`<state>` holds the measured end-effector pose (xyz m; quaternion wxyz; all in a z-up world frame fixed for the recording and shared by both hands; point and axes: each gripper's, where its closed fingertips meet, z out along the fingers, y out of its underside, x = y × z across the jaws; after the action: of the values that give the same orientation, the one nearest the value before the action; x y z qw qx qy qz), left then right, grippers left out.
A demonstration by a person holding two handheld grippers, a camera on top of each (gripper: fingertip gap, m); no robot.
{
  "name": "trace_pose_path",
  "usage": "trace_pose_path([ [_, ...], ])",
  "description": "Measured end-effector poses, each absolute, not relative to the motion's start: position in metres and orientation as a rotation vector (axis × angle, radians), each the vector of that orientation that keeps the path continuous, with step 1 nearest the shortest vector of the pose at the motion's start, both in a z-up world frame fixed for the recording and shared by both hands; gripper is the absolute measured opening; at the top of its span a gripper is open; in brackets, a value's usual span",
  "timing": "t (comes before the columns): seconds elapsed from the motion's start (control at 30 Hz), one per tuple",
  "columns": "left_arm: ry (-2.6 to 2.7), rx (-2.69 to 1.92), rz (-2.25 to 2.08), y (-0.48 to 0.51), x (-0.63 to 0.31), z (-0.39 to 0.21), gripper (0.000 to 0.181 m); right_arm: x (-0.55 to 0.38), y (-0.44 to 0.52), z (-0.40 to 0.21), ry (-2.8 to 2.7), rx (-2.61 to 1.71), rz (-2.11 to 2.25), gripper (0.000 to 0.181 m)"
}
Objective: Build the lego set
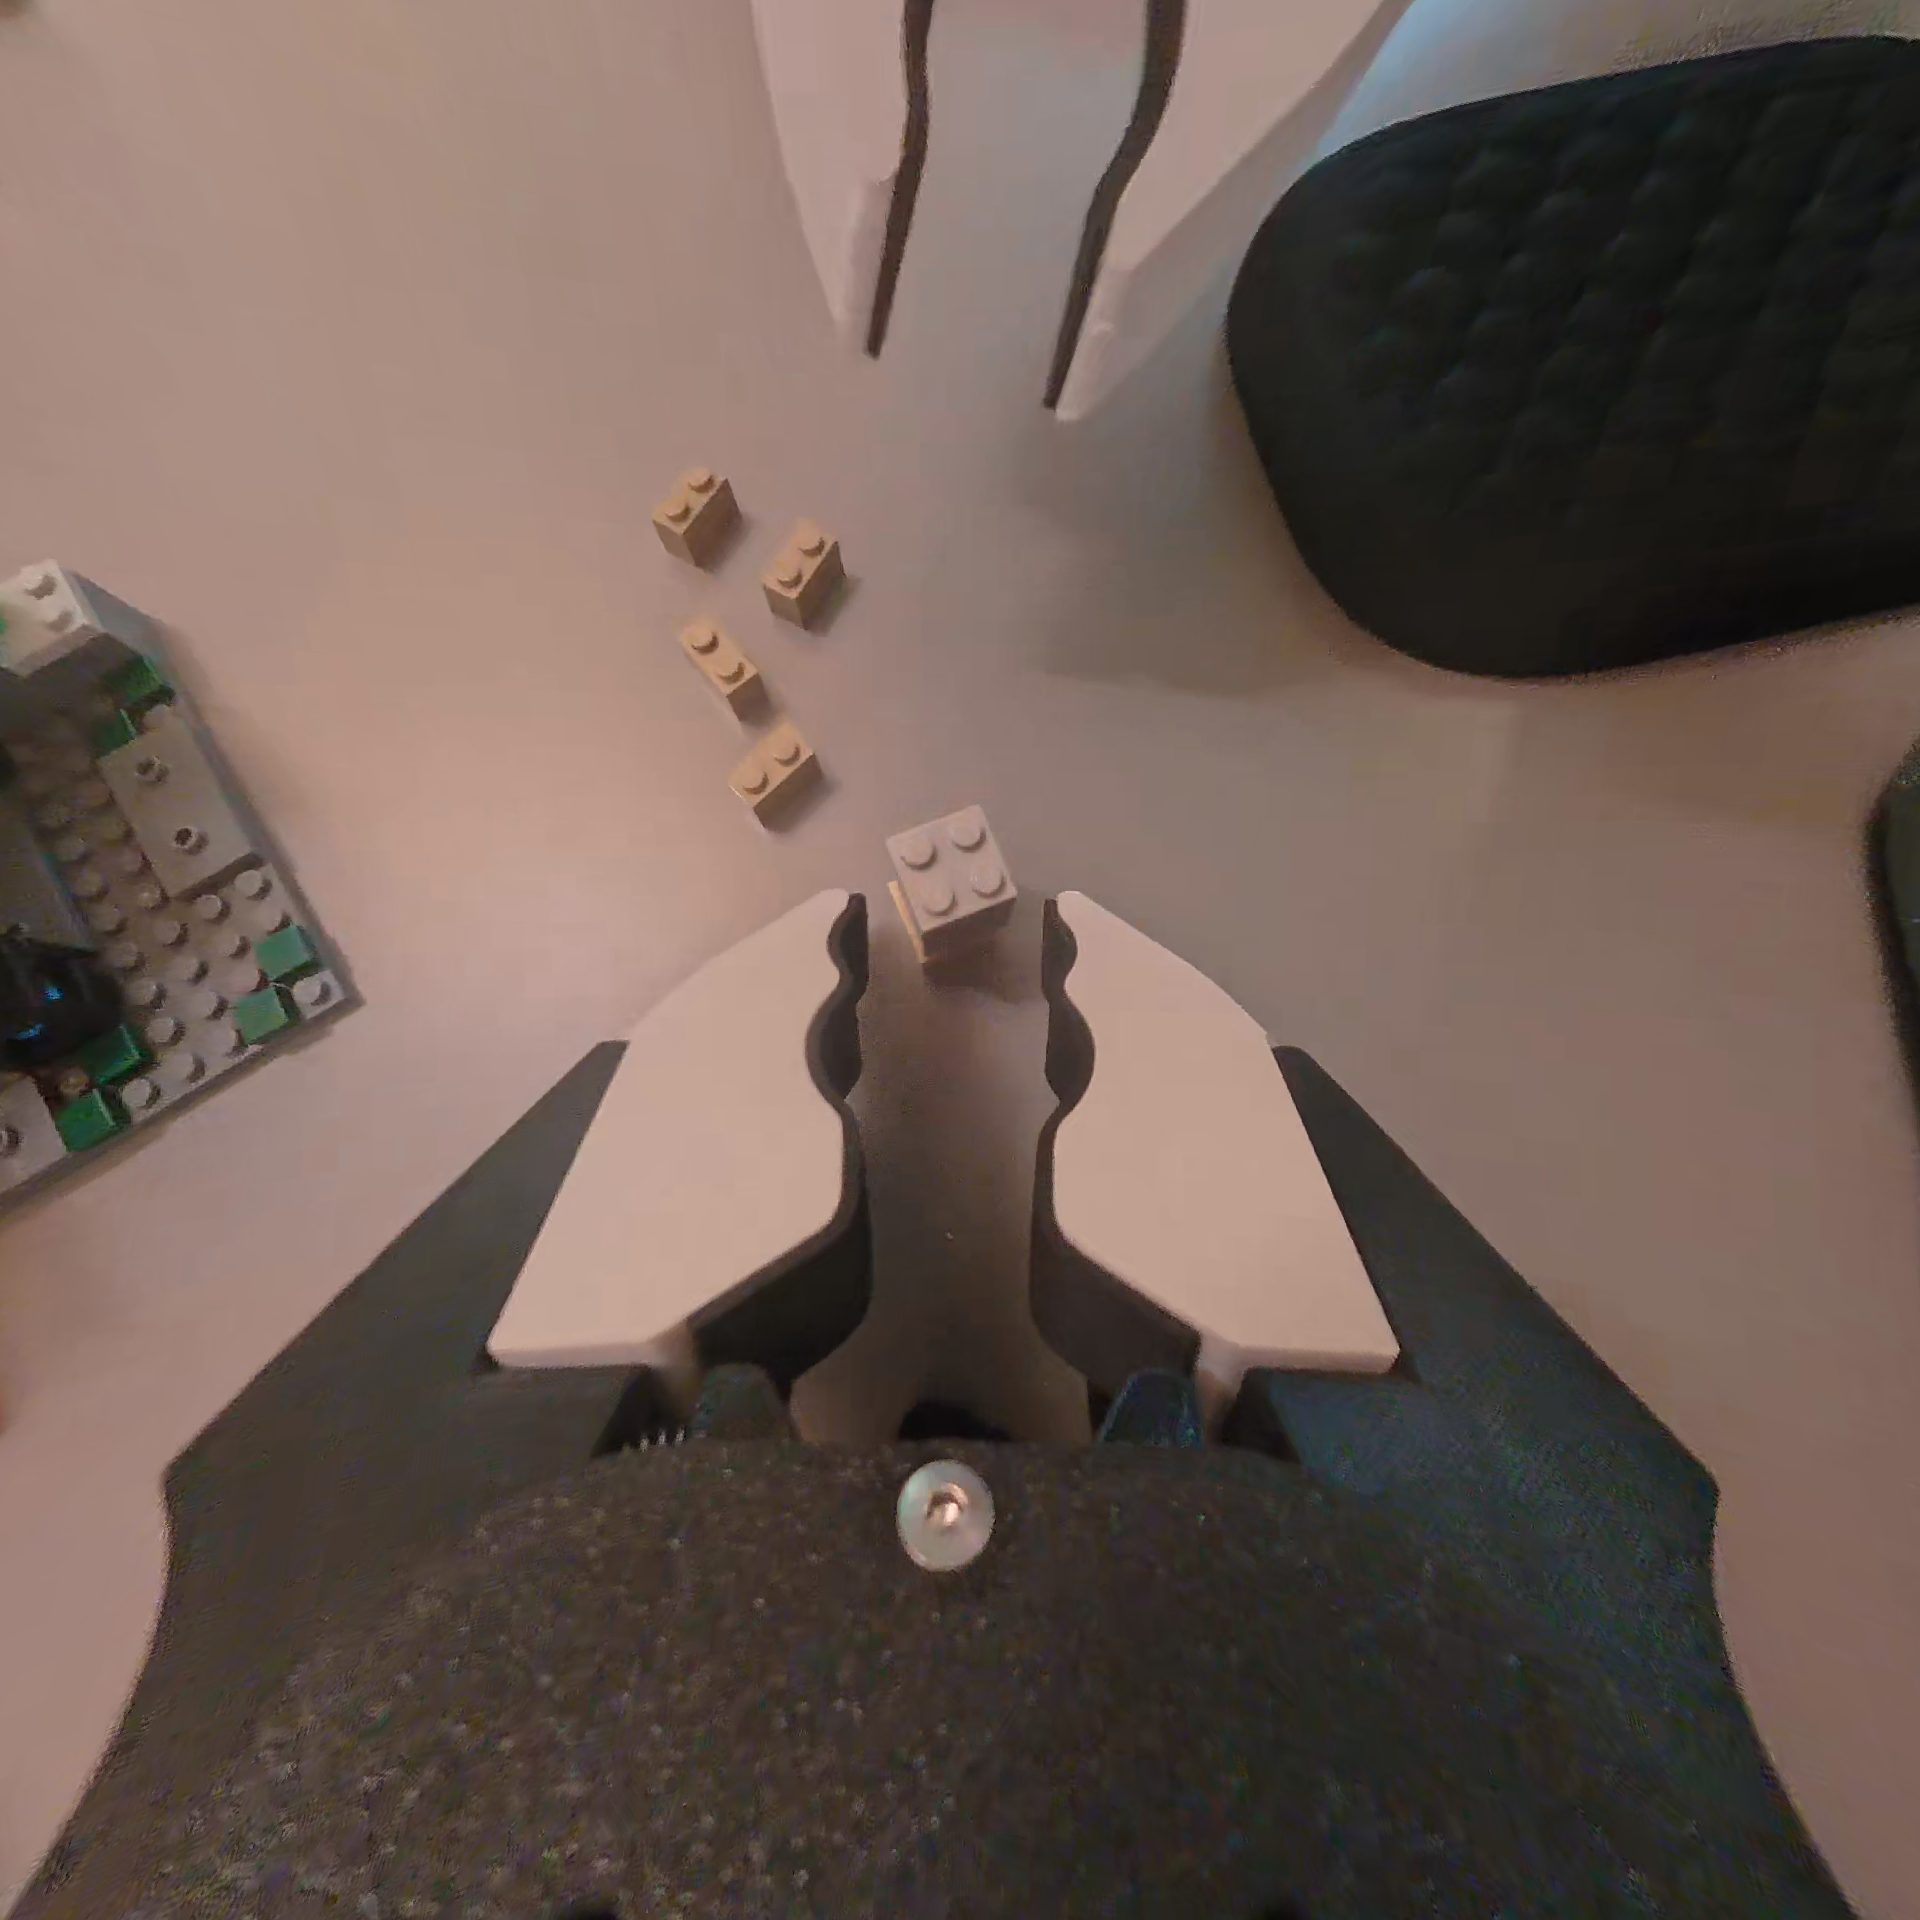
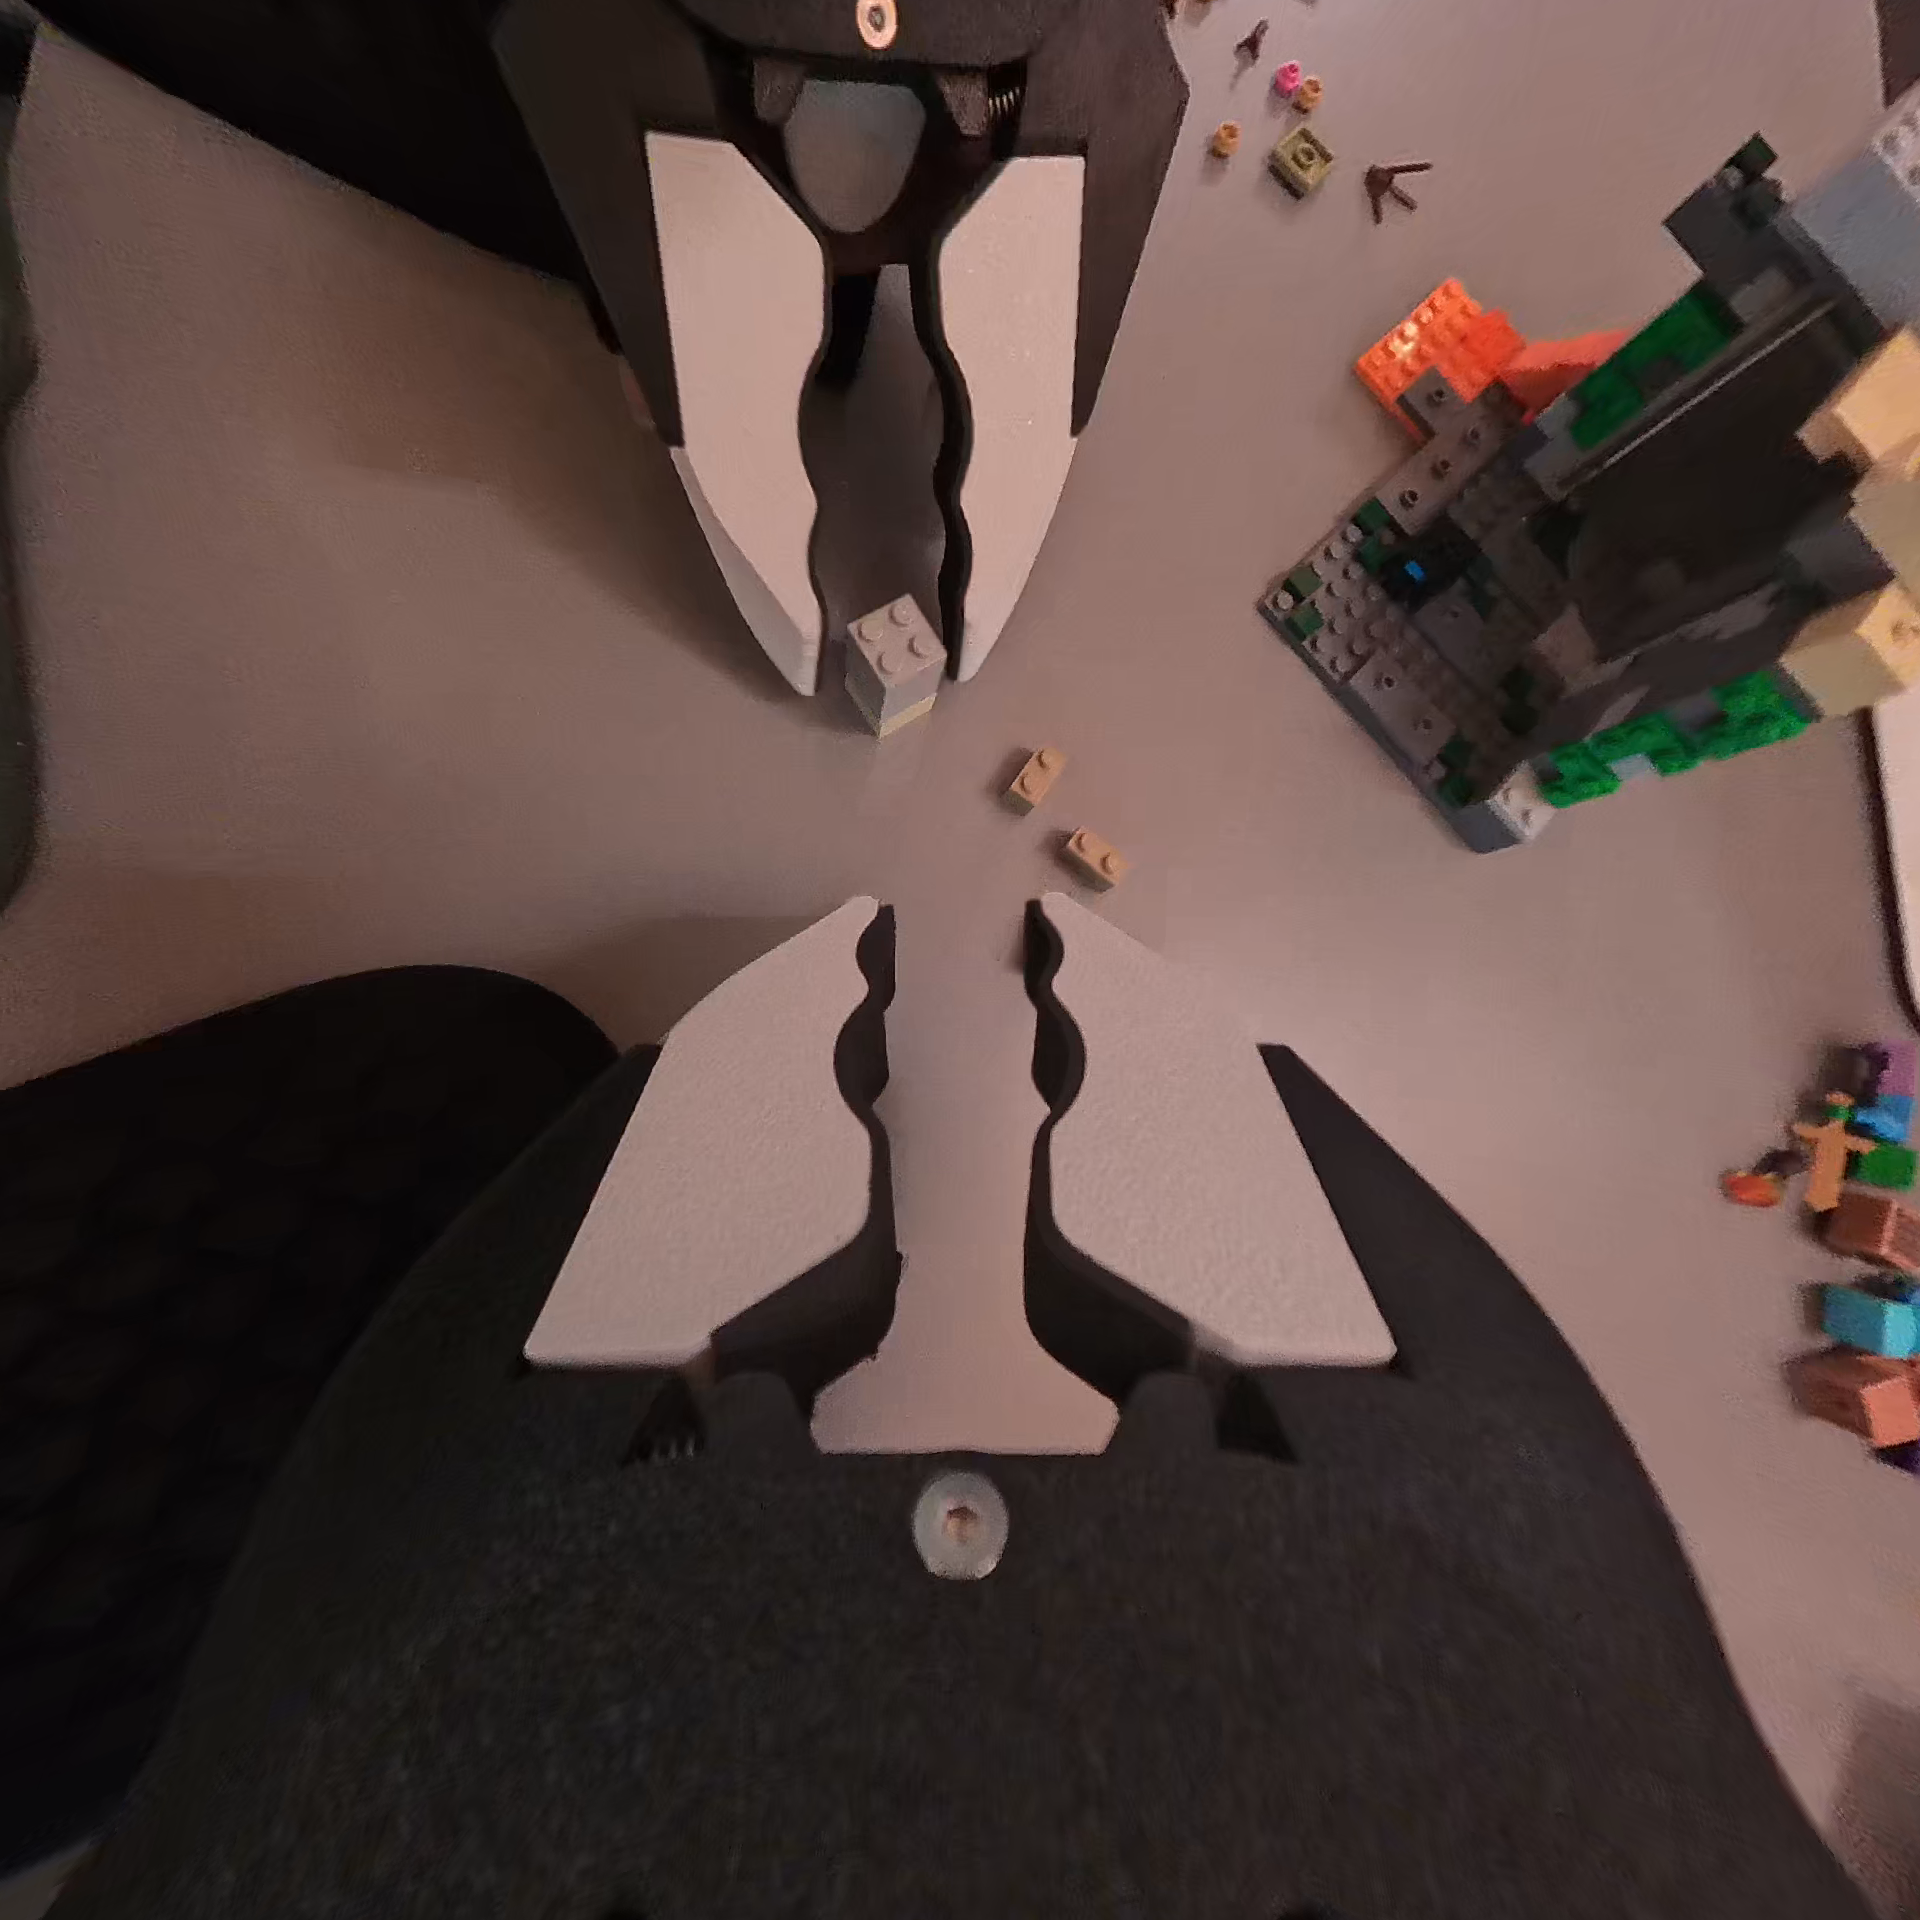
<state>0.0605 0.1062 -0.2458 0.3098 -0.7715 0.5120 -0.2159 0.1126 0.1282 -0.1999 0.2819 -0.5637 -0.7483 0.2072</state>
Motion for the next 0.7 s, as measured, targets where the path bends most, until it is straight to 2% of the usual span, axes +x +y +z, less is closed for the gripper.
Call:
trace_pose_path([
  [0.13, 1.355, -2.070, -0.514, 0.109, 0.061, -0.252, 0.020, 0.120, 0.126, -0.209, -1.954, -1.525, 0.580, 0.024],
  [0.47, 1.365, -1.898, -0.491, 0.112, 0.066, -0.237, 0.018, 0.113, 0.119, -0.209, -1.733, -1.607, 0.805, 0.024],
  [0.6, 1.341, -1.734, -0.456, 0.109, 0.070, -0.208, 0.018, 0.101, 0.107, -0.185, -1.446, -1.753, 1.211, 0.033],
  [0.7, 1.331, -1.614, -0.387, 0.106, 0.072, -0.188, 0.018, 0.090, 0.095, -0.172, -1.264, -1.868, 1.481, 0.049],
])
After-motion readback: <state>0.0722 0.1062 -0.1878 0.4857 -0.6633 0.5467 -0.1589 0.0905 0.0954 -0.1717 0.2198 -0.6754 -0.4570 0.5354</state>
